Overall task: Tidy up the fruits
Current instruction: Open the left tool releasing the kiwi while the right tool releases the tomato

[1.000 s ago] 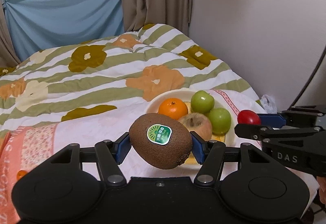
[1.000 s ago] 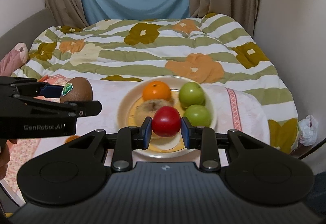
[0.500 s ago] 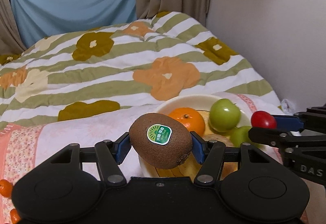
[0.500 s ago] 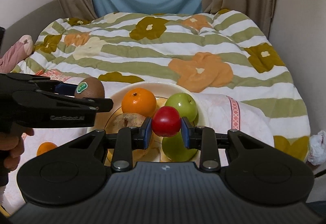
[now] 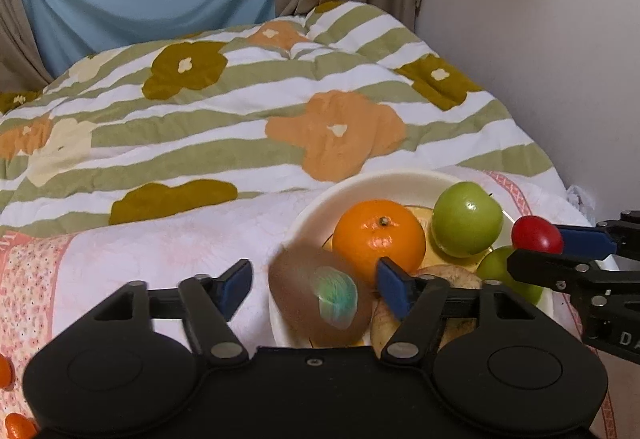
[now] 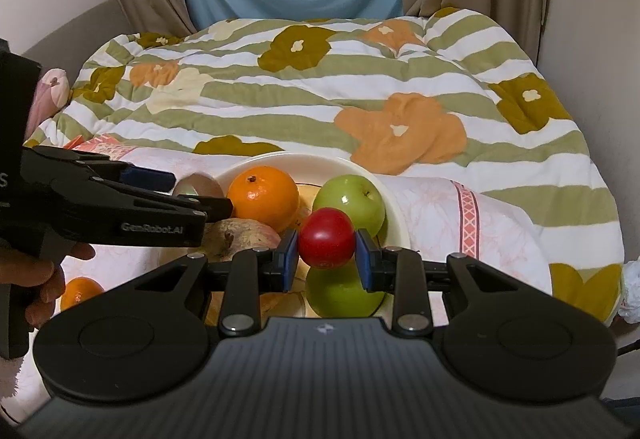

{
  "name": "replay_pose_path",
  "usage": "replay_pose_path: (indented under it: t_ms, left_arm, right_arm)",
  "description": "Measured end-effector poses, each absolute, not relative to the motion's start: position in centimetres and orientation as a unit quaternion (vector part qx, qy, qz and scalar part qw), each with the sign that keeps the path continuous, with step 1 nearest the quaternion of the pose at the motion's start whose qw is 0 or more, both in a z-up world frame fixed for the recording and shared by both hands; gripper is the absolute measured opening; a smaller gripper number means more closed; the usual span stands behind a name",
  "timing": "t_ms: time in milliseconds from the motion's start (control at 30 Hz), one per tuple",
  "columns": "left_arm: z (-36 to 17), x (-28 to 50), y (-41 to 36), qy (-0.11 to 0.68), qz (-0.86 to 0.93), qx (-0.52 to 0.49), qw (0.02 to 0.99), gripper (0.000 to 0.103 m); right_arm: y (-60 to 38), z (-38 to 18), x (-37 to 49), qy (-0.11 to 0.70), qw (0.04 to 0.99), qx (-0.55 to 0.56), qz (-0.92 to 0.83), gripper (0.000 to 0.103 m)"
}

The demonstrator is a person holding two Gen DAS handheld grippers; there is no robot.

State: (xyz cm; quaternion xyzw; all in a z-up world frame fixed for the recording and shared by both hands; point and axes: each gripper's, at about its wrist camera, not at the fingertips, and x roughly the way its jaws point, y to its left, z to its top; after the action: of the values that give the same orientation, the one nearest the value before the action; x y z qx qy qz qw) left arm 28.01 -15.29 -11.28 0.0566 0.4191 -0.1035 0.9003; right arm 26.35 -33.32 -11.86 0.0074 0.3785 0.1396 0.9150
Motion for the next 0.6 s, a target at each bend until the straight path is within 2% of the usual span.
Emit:
replay_pose_path:
  t_ms: [67,100,600]
  left_arm:
    - [-10.9,27.8,-15.3,0.412,-0.103,0.061,0.903,0.09]
    - [-10.7,27.6,-15.3,0.408,-0.104,0.06,0.905,0.091]
    - [-8.7,23.0,-13.6,0.408,-0.079,0.036,0.909,0.092]
  right_arm:
    - [-33.4,-11.8,26.4,0.378,0.915,0.008,0.14,0.045]
    - [-33.3,-11.8,26.4,0.377,0.916,0.009,0.14,0.045]
    - [-31.7,-11.1,27.9,0.38,0.911,0.001,0.157,0.045]
